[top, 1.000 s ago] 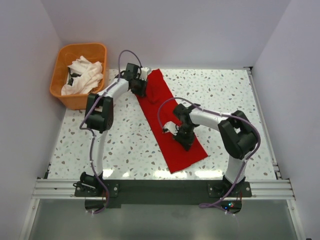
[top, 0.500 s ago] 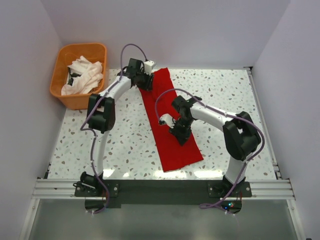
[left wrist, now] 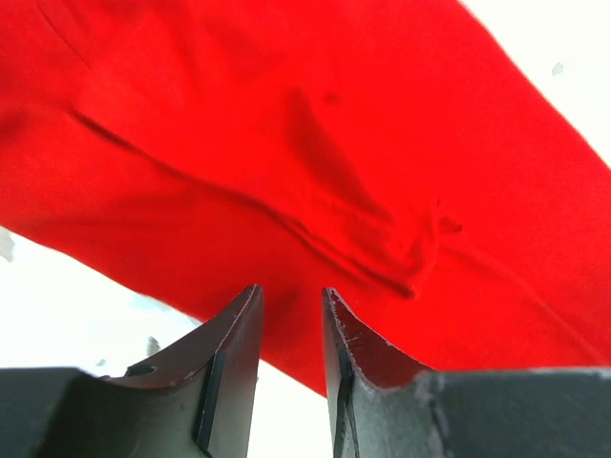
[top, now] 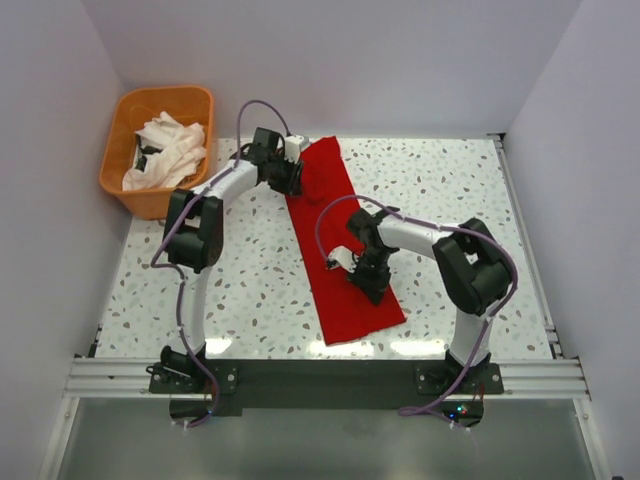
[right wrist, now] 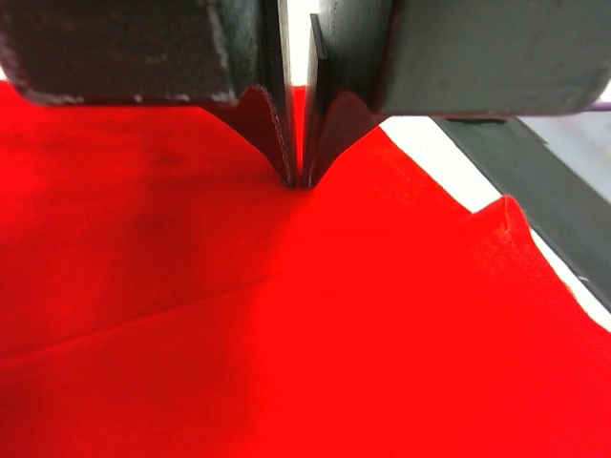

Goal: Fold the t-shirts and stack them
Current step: Fold the tshirt

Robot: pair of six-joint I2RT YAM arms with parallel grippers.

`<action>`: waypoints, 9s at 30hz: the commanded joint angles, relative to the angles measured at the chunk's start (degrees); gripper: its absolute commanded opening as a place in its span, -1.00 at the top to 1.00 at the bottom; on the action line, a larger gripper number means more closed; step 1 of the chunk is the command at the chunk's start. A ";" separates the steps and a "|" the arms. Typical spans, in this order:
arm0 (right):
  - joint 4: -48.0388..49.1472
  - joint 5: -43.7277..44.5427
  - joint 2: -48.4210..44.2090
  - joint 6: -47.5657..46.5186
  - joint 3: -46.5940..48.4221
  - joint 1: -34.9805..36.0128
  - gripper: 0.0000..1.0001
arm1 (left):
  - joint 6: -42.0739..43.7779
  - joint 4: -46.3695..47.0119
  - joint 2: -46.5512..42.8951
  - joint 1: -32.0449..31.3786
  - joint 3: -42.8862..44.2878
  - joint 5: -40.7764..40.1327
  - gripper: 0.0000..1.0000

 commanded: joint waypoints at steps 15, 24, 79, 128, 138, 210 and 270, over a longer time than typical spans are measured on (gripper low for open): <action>-5.62 -20.69 9.96 0.97 10.86 3.67 0.64 | 1.10 -2.08 8.36 -0.67 5.46 -1.17 0.36; -3.99 -25.08 2.77 4.47 22.82 -6.14 0.61 | 1.80 2.56 1.80 1.79 5.83 7.25 0.07; 25.83 3.92 24.75 30.16 56.32 -15.32 0.08 | -1.80 15.09 2.42 5.39 7.42 11.74 -0.19; 26.97 -12.35 -29.16 -34.89 -28.76 5.25 -0.03 | 57.61 18.58 -57.21 -25.28 -74.96 15.54 -0.09; 31.37 -6.46 -25.99 -35.15 -30.70 7.62 0.13 | 65.43 10.50 -51.49 -25.81 -73.81 11.22 -0.04; 22.93 -17.71 11.98 -38.06 27.75 -15.05 1.00 | 81.26 -7.00 -6.49 1.17 -8.42 23.00 1.00; 18.53 -16.39 1.78 -29.17 11.94 -9.78 0.33 | 60.42 1.98 -25.21 -2.60 -36.89 24.85 -0.03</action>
